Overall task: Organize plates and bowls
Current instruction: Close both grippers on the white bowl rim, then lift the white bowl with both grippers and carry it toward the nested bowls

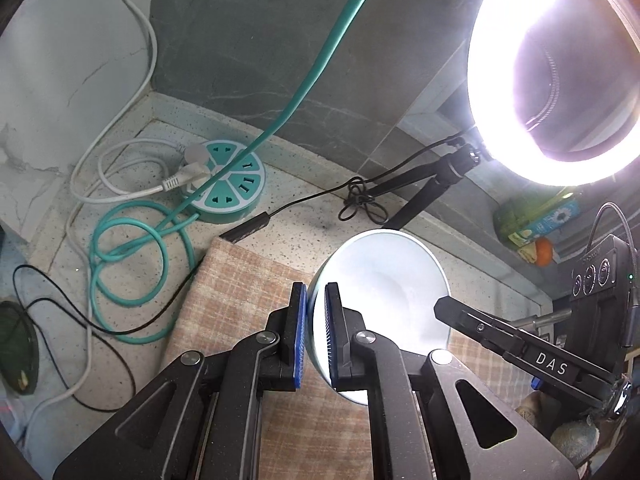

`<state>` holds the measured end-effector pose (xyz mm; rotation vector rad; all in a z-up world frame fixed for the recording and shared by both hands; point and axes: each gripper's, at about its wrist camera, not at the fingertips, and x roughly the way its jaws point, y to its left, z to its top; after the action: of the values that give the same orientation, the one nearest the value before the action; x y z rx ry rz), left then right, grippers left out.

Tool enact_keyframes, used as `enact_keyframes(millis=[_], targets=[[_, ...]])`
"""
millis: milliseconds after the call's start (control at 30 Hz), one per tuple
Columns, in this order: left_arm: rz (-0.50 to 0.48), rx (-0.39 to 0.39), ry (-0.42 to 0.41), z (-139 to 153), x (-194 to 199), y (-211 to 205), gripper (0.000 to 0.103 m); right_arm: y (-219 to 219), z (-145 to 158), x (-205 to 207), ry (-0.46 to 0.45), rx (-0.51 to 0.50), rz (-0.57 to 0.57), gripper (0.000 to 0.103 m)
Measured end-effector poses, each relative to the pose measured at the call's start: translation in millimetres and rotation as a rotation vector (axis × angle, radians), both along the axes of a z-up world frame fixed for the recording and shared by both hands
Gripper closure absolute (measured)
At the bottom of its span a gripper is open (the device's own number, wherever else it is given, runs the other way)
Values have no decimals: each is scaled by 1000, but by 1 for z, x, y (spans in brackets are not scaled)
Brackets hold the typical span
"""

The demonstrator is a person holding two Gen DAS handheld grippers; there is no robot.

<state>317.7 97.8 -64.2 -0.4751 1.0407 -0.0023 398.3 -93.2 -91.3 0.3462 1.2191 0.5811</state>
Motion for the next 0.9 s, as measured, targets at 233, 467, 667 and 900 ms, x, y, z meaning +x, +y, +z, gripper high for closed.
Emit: enact_keyframes(millis=[233,467,667,900], targets=[[-16,0,-32,19,-18,-5,96,-7,21,-19,-29,6,-8,95],[-26,-10,-51,33,-42,-8,96,-11,35,-41,-43,11,-12,95],[-29,-15,-59,41,-67,-6,96,-10,42,-64,-49,14,-8,95],[-43,-13,-70,50,-101,-7,96,-10,48,-99,-45,20,-7,95]])
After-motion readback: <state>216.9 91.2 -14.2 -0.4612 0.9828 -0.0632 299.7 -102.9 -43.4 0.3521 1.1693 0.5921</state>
